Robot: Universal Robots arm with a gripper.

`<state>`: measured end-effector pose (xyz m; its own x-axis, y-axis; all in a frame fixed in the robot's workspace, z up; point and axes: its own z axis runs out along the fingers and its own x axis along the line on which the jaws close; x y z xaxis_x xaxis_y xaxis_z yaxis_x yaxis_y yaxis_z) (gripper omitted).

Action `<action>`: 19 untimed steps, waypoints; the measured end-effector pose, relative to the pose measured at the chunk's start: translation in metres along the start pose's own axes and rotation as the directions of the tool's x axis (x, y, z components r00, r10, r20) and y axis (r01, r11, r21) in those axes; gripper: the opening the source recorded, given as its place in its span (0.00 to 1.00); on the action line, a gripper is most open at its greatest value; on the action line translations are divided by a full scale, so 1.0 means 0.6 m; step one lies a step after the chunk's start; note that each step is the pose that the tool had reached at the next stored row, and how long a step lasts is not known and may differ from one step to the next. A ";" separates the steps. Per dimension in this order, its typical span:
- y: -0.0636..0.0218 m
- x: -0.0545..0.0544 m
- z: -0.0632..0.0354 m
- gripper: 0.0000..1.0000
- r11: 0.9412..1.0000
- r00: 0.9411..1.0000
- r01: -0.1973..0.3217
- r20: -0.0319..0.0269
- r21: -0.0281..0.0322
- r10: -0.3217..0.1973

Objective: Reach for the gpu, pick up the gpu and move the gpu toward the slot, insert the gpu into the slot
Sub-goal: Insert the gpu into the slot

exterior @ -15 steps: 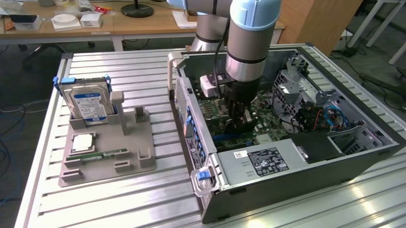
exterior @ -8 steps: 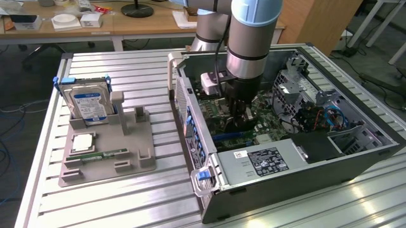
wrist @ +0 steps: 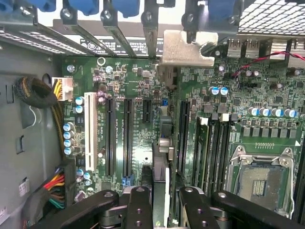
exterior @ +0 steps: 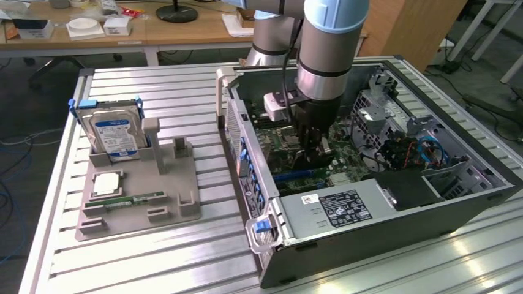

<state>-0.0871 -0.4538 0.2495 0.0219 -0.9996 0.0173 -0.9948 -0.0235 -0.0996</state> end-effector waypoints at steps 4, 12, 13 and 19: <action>0.000 0.000 -0.001 0.27 1.000 1.000 0.014 0.001 0.008 -0.014; 0.004 0.000 -0.002 0.27 0.999 1.000 0.028 0.001 0.039 -0.028; 0.005 0.000 -0.002 0.27 0.999 1.000 0.029 0.001 0.042 -0.029; 0.009 0.000 -0.002 0.27 0.998 0.999 0.036 0.001 0.056 -0.036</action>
<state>-0.0927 -0.4538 0.2505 0.0575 -0.9981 0.0200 -0.9861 -0.0599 -0.1548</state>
